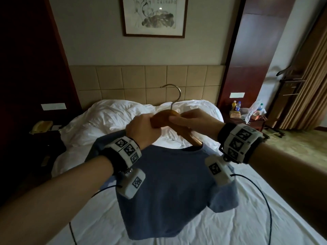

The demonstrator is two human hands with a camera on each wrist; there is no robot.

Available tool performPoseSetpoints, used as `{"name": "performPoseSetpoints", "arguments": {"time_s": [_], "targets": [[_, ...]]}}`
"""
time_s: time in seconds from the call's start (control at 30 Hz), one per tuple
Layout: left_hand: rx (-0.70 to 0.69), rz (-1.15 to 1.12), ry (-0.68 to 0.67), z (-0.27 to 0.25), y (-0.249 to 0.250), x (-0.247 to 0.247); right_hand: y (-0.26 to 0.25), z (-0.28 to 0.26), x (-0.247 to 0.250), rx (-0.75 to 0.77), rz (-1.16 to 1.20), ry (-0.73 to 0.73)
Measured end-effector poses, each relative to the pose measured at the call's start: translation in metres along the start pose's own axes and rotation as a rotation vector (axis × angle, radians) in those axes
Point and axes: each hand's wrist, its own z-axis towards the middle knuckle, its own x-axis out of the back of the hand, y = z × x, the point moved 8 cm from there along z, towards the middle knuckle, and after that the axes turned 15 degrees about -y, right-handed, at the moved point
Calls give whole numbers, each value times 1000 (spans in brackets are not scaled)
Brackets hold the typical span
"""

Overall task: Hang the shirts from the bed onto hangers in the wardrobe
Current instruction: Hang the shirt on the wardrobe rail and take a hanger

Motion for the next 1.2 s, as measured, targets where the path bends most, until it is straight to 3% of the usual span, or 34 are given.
{"name": "performPoseSetpoints", "arguments": {"time_s": [0.13, 0.23, 0.4, 0.57, 0.7, 0.87, 0.93, 1.03, 1.2], "targets": [[106, -82, -18, 5, -26, 9, 46, -17, -4, -136, -366, -113], [152, -144, 5, 7, -42, 22, 82, -28, -14, -204, -506, -161], [236, -178, 75, 12, -62, 53, 116, -35, -8, -199, -398, -29], [298, -176, 125, 11, -74, 75, 166, -46, -20, -410, -464, -71], [306, -180, 109, 10, -76, 76, 173, -49, -16, -359, -316, 46], [270, -140, 100, 10, -72, 73, 183, -54, -42, -499, -538, -197], [263, -104, 100, 9, -71, 69, 170, -48, -34, -377, -468, -138], [253, -104, 91, 8, -69, 59, 125, -39, -10, -125, -247, 88], [183, -168, 27, 6, -52, 38, 59, -13, -12, 53, -260, 125]]}}
